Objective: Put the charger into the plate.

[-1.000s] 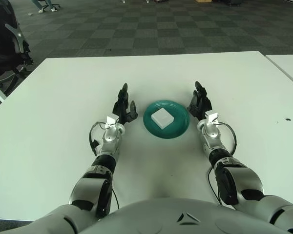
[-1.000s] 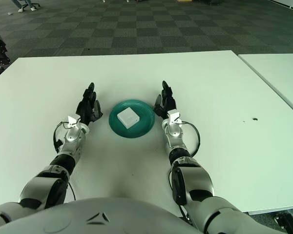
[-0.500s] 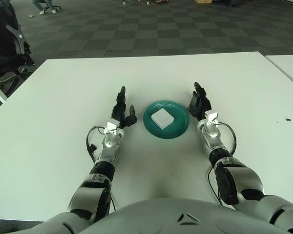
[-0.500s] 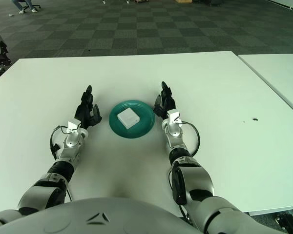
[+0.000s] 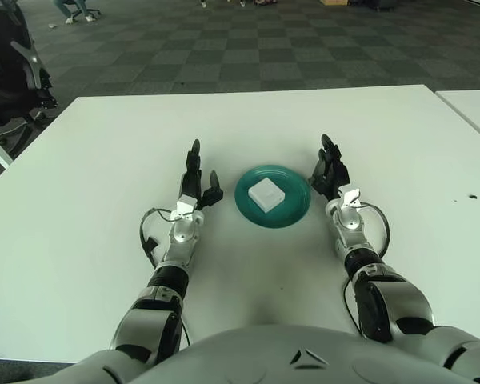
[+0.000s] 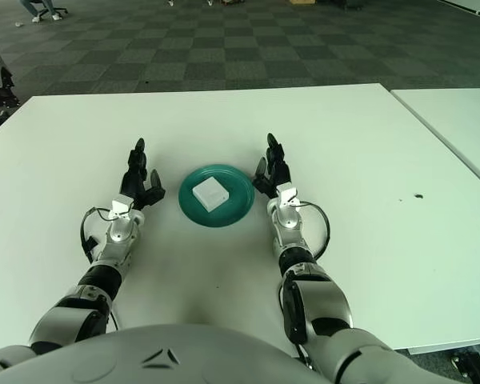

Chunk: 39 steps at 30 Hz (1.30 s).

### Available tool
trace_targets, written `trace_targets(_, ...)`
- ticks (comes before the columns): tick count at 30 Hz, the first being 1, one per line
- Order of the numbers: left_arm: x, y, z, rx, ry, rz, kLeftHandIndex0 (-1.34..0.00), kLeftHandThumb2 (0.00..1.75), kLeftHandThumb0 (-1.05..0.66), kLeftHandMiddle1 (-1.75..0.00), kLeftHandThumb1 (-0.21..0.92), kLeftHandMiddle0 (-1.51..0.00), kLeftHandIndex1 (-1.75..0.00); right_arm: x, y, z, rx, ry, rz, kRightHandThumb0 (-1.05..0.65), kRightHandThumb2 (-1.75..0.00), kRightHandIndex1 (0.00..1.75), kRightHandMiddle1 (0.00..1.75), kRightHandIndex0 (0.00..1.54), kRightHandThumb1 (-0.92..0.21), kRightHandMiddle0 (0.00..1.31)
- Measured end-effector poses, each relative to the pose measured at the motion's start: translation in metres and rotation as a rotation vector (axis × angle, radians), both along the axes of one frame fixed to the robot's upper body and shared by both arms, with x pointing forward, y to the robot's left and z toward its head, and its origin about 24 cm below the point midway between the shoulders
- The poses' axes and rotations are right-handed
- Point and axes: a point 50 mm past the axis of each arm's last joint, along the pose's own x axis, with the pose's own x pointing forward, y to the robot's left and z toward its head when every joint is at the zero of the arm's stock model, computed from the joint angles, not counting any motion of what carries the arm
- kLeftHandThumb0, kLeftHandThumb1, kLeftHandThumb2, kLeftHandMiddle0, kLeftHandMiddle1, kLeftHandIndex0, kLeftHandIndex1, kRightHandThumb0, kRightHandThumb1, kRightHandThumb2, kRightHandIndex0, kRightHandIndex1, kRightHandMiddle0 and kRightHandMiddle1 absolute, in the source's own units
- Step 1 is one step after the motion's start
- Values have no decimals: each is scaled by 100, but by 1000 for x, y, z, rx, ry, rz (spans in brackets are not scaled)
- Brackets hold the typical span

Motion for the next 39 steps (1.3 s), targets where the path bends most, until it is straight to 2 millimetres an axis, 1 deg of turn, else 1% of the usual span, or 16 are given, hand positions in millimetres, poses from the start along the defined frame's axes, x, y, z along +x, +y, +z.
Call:
trace_targets(5, 1, -3, 5, -15, -27, -2, 0, 120, -99, 0, 92, -9, -25, -5, -1, 5, 8, -36, -14, -98, -97, 0, 11, 0, -92, 0)
trace_targets(12, -2, -4, 8, -44, -44, -3, 0, 122, -96, 0, 92, -6, -22, -21, -2, 10, 24, -60, -37, -95, -97, 0, 9, 0, -92, 0)
trace_targets(21, -11, -7, 4, -96, -38, -21, 0, 120, -92, 0, 92, -3, -19, -50, -5, 7, 40, 7, -74, -93, -97, 0, 10, 0, -92, 0)
trace_targets(24, -14, -9, 4, -118, -40, -31, 0, 119, -92, 0, 92, -2, -18, -57, -6, 7, 45, 38, -85, -93, -96, 0, 10, 0, -92, 0)
trace_targets(31, -22, -14, 5, -172, -51, -71, 0, 117, -93, -1, 92, -4, -17, -66, -7, 7, 52, 79, -92, -94, -94, 0, 10, 0, -92, 0)
trace_targets(39, -26, -15, 5, -189, -40, -115, 0, 116, -93, -1, 92, -5, -16, -68, -5, 8, 61, 95, -84, -96, -93, 0, 9, 0, -92, 0)
